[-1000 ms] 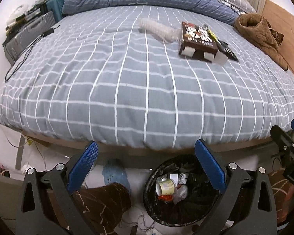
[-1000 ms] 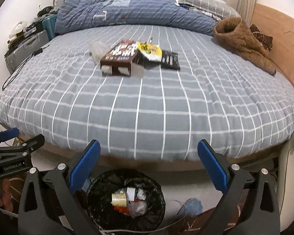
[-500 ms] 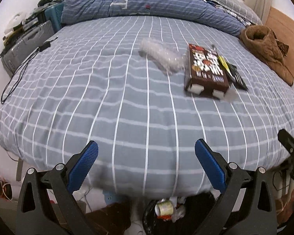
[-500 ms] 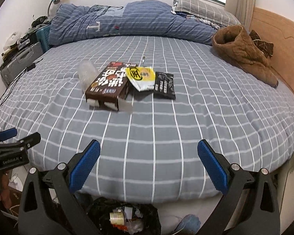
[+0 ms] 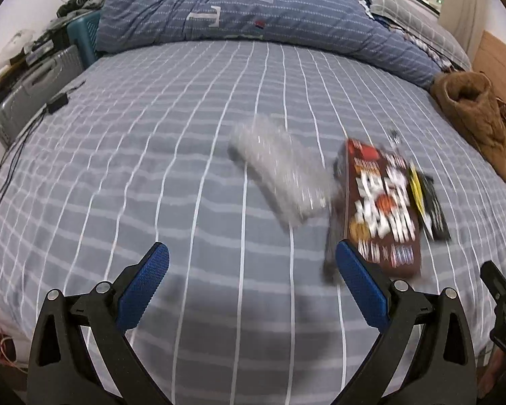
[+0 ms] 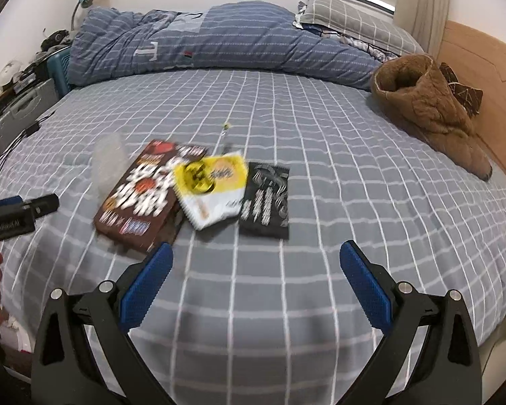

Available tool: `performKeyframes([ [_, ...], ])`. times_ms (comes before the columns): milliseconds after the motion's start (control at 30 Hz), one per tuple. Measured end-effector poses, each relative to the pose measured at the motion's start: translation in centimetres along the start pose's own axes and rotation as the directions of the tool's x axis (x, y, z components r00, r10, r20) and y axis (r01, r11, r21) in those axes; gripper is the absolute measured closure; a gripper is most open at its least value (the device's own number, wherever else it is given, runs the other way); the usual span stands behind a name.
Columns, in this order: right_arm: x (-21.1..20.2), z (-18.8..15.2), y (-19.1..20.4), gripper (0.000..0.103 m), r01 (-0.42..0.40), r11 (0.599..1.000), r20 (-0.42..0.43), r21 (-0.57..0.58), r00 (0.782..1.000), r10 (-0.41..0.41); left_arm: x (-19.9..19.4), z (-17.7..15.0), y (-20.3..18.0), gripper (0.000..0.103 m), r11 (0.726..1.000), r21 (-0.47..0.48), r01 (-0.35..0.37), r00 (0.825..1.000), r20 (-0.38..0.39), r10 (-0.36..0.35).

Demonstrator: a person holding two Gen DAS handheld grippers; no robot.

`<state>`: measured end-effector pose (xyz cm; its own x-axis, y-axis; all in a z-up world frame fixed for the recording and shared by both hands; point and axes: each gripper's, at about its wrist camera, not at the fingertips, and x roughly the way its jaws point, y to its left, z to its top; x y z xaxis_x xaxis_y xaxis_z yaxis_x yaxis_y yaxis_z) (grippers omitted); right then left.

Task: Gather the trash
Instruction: 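Grasp the bubble-wrap roll with the left tool while the right tool grasps the black wipe packet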

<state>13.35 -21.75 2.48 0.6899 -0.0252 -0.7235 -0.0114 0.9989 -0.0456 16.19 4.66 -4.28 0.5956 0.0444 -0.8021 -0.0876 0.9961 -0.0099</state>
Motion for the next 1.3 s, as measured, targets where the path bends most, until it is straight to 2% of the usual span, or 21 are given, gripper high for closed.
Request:
performKeyframes([
  [300, 6.3, 2.8, -1.8, 0.008, -0.01, 1.0, -0.045, 0.01, 0.999, 0.01, 5.4, 4.8, -0.4, 0.006, 0.999, -0.047, -0.002, 0.999, -0.04, 0.0],
  [567, 9.6, 3.0, -2.5, 0.015, -0.038, 0.998, -0.071, 0.055, 0.997, 0.042, 8.2, 6.2, -1.7, 0.006, 0.998, -0.053, 0.021, 0.998, -0.051, -0.024],
  [667, 10.4, 3.0, -2.4, 0.017, -0.046, 0.997, -0.08, 0.061, 0.995, 0.051, 9.1, 6.6, -2.2, 0.006, 0.999, -0.041, 0.002, 0.998, -0.057, -0.004],
  [833, 11.7, 2.9, -2.3, 0.023, -0.051, 0.996, -0.1, 0.067, 0.993, 0.057, 10.4, 7.0, -2.3, 0.008, 0.995, -0.09, 0.034, 0.996, -0.083, -0.042],
  [900, 12.2, 2.9, -2.5, 0.029, -0.063, 0.994, -0.114, 0.085, 0.991, 0.072, 11.0, 7.1, -2.4, 0.015, 0.994, -0.095, 0.046, 0.993, -0.1, -0.055],
  [1033, 13.0, 2.7, -2.6, 0.039, -0.073, 0.992, -0.138, 0.103, 0.987, 0.087, 12.4, 6.8, -2.8, 0.036, 0.993, -0.093, 0.068, 0.986, -0.148, -0.082],
  [1100, 13.3, 2.5, -2.6, 0.048, -0.073, 0.991, -0.15, 0.109, 0.985, 0.089, 12.7, 6.6, -3.3, 0.04, 0.997, -0.057, 0.046, 0.987, -0.149, -0.054],
  [1167, 13.4, 2.4, -2.7, 0.049, -0.076, 0.991, -0.15, 0.113, 0.984, 0.092, 12.7, 6.4, -3.5, 0.047, 0.998, -0.043, 0.041, 0.989, -0.139, -0.046],
  [1300, 13.6, 2.5, -2.7, 0.059, -0.071, 0.992, -0.154, 0.108, 0.984, 0.087, 12.5, 6.3, -3.7, 0.056, 0.999, -0.018, 0.043, 0.991, -0.129, -0.045],
])
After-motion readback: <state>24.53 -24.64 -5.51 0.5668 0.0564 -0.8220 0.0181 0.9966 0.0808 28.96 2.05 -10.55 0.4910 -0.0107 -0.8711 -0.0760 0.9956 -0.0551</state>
